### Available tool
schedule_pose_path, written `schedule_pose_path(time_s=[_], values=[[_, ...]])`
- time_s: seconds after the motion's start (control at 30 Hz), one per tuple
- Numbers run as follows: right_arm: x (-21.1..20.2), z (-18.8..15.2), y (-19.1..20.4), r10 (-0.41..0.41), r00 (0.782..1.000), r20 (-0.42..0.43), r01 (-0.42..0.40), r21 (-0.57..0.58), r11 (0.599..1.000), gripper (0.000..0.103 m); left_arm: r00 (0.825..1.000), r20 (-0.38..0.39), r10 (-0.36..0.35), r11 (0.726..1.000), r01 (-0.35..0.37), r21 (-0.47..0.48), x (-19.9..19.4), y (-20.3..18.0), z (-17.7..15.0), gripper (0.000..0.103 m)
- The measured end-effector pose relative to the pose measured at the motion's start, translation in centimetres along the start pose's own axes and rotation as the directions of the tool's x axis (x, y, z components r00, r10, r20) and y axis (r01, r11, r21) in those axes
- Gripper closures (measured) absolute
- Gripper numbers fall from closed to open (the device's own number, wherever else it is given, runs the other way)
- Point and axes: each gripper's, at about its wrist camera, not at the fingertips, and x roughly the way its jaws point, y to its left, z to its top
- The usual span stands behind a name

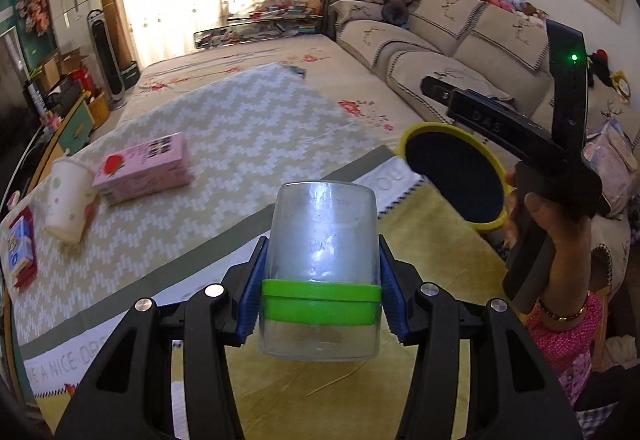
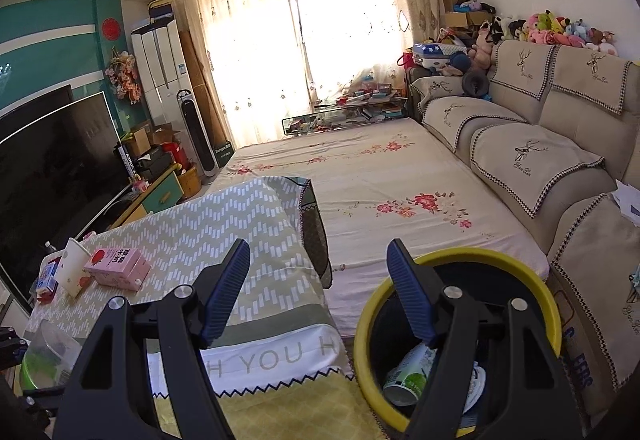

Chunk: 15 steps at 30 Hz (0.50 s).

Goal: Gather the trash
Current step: 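Carry the clear cup with the left gripper into the bin and release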

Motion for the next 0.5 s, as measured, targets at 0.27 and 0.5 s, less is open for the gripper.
schedule_pose_path(time_s=[0.27,0.5], values=[[-4.7,0.0,-9.7,-0.189,0.982,0.020,0.188,0.052,0.981,0.034,0.990,-0.064,-0.124,0.977,0.133,0.165,4.5,-10.3,5.0,0.052],[-9.0,-1.4,-17.6,-0.327,0.945,0.013,0.322,0.128,0.938,0.031,0.962,-0.206,-0.177,0.950,0.222,0.218,11.4,-17.9,8.6,0.052]])
